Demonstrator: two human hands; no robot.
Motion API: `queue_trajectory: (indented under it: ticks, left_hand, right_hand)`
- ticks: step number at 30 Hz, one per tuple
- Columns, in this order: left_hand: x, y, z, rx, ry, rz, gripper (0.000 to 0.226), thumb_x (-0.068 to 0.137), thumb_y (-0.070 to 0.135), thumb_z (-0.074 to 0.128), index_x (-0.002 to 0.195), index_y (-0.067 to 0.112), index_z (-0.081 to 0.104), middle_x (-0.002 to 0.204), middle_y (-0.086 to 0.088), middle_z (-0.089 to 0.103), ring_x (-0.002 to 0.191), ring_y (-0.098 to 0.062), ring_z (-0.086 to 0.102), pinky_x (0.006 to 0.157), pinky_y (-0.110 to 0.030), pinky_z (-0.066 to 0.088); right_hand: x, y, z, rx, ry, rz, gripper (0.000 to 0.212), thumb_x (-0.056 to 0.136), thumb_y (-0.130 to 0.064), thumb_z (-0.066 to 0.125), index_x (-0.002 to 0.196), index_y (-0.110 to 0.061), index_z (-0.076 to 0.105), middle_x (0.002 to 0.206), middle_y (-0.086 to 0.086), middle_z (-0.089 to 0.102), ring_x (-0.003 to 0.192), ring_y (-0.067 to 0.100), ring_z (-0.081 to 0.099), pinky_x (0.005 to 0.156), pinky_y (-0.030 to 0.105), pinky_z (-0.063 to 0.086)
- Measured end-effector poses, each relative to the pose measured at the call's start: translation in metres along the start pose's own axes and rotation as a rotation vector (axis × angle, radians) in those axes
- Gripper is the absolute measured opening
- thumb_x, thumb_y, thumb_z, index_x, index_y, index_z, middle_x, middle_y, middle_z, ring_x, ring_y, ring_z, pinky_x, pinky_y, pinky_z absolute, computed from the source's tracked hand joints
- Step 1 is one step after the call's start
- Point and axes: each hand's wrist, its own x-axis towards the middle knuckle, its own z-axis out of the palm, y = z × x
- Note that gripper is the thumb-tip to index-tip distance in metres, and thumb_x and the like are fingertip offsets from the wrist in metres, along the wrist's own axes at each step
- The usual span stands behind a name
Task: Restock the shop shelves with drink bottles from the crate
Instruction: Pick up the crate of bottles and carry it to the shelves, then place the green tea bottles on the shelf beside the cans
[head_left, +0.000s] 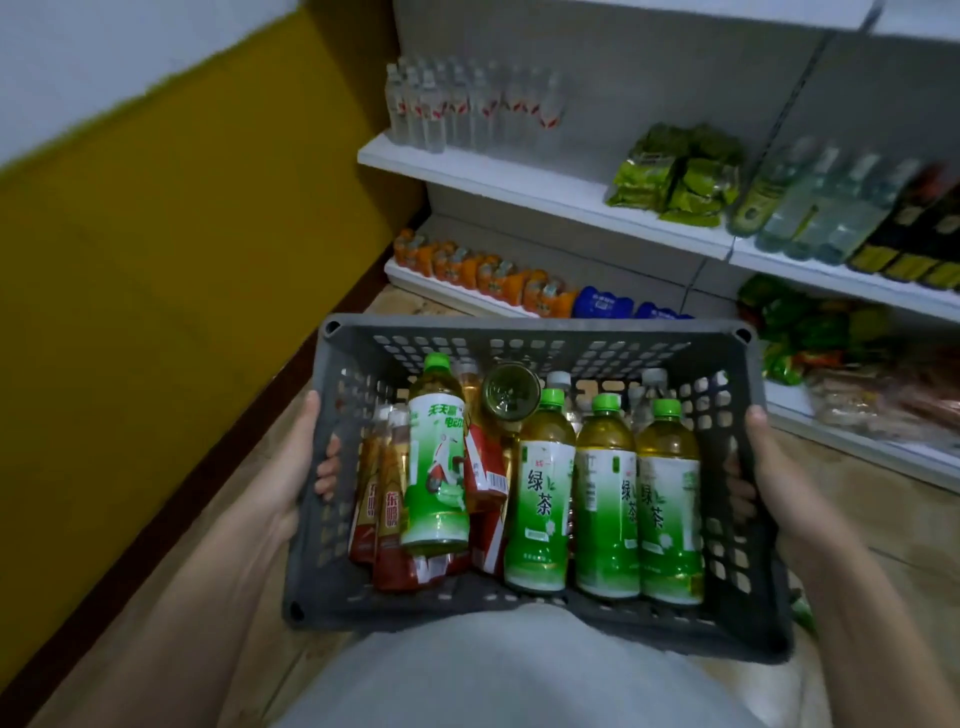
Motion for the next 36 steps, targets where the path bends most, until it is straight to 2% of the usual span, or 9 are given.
queue_trajectory:
  ticks: [4,11,16,23,28,31,36]
  left_hand:
    - [0.044,0.051,0.042,0.037,-0.032,0.009,0.066,0.089,0.078,0.036,0.062,0.019,0.042,0.050,0.001,0.033,0.040,-0.013,0.032,0.049,-0.030,0.027]
    - [0.121,0.107,0.087,0.125,-0.072,-0.034,0.066,0.089,0.078,0.032,0.063,0.018,0.041,0.050,0.002,0.032,0.041,-0.013,0.032,0.051,-0.031,0.029]
    - [0.188,0.149,0.108,0.153,-0.102,-0.091,0.068,0.090,0.078,0.029,0.060,0.017,0.040,0.050,0.001,0.031,0.038,-0.013,0.031,0.050,-0.030,0.028]
    - [0.316,0.233,0.135,0.212,-0.198,-0.064,0.066,0.090,0.079,0.031,0.061,0.020,0.039,0.049,0.002,0.031,0.039,-0.013,0.029,0.047,-0.029,0.025]
    - [0.430,0.304,0.172,0.263,-0.251,-0.078,0.065,0.092,0.077,0.033,0.059,0.021,0.039,0.044,0.003,0.030,0.035,-0.011,0.025,0.036,-0.021,0.019]
    - [0.496,0.312,0.194,0.345,-0.277,-0.111,0.065,0.085,0.084,0.035,0.062,0.024,0.039,0.051,0.003,0.029,0.039,-0.012,0.024,0.038,-0.021,0.019]
    - [0.609,0.271,0.244,0.391,-0.303,-0.149,0.064,0.088,0.081,0.036,0.063,0.023,0.039,0.053,0.002,0.033,0.041,-0.012,0.028,0.042,-0.025,0.023]
  right_hand:
    - [0.054,-0.035,-0.017,-0.002,0.052,0.015,0.065,0.087,-0.078,0.027,0.067,-0.017,0.040,0.047,-0.007,0.034,0.049,0.015,0.029,0.052,0.031,0.024]
    - [0.133,-0.069,-0.020,0.043,0.065,0.086,0.064,0.088,-0.077,0.029,0.067,-0.018,0.039,0.050,-0.005,0.030,0.050,0.015,0.026,0.052,0.031,0.022]
    - [0.182,-0.100,-0.007,0.062,0.095,0.125,0.064,0.086,-0.079,0.030,0.069,-0.018,0.039,0.053,-0.005,0.030,0.052,0.015,0.026,0.053,0.032,0.022]
    - [0.257,-0.152,0.036,0.124,0.210,0.167,0.068,0.074,-0.084,0.034,0.071,-0.016,0.041,0.053,-0.004,0.032,0.051,0.015,0.028,0.055,0.032,0.023]
    - [0.343,-0.187,0.081,0.205,0.338,0.233,0.059,0.097,-0.068,0.029,0.065,-0.019,0.039,0.056,0.000,0.030,0.048,0.014,0.026,0.051,0.029,0.021]
    - [0.396,-0.179,0.100,0.241,0.338,0.282,0.058,0.099,-0.066,0.026,0.065,-0.021,0.038,0.058,0.001,0.029,0.042,0.009,0.026,0.042,0.023,0.023]
    - [0.503,-0.108,0.132,0.345,0.239,0.383,0.060,0.094,-0.072,0.029,0.062,-0.023,0.042,0.052,-0.003,0.037,0.044,0.013,0.034,0.037,0.019,0.030]
